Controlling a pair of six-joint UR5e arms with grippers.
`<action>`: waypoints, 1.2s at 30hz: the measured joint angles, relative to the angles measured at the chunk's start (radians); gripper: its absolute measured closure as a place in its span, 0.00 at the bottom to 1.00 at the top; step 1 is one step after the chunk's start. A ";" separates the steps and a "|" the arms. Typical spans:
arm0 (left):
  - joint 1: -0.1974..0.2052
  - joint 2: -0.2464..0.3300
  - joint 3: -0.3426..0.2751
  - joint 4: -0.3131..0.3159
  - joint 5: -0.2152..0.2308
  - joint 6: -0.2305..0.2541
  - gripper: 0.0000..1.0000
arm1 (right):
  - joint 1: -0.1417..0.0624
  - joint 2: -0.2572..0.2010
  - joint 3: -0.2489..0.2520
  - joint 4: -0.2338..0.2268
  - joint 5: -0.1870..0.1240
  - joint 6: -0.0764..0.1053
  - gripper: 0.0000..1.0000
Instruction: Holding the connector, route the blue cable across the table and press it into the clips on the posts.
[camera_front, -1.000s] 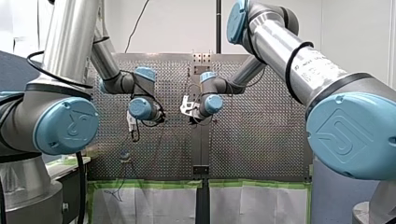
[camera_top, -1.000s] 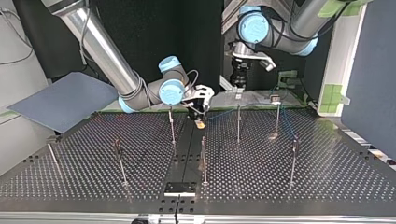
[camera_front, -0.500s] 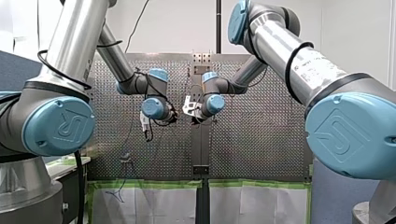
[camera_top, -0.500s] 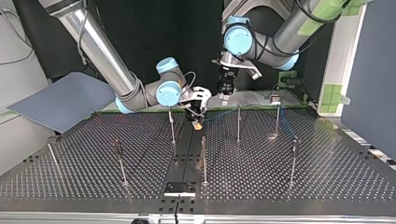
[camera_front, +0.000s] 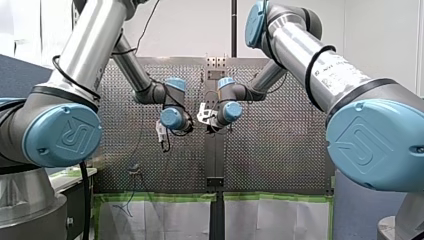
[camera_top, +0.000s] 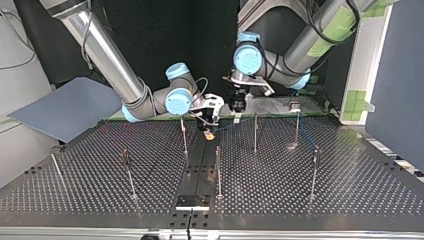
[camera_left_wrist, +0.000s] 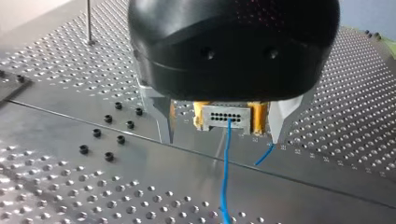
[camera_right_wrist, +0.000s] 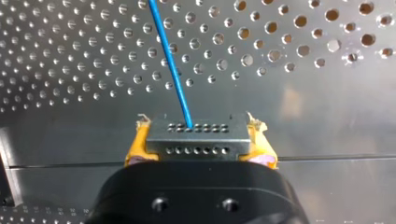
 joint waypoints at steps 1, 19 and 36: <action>-0.001 -0.010 0.006 0.000 -0.001 0.000 0.00 | 0.000 0.000 0.000 0.000 0.000 0.000 1.00; 0.015 -0.053 0.070 -0.004 0.002 -0.002 0.00 | 0.000 0.000 0.000 -0.002 -0.006 0.001 1.00; 0.007 -0.169 0.183 -0.059 -0.075 0.021 0.00 | 0.000 0.000 0.000 -0.003 -0.018 0.001 1.00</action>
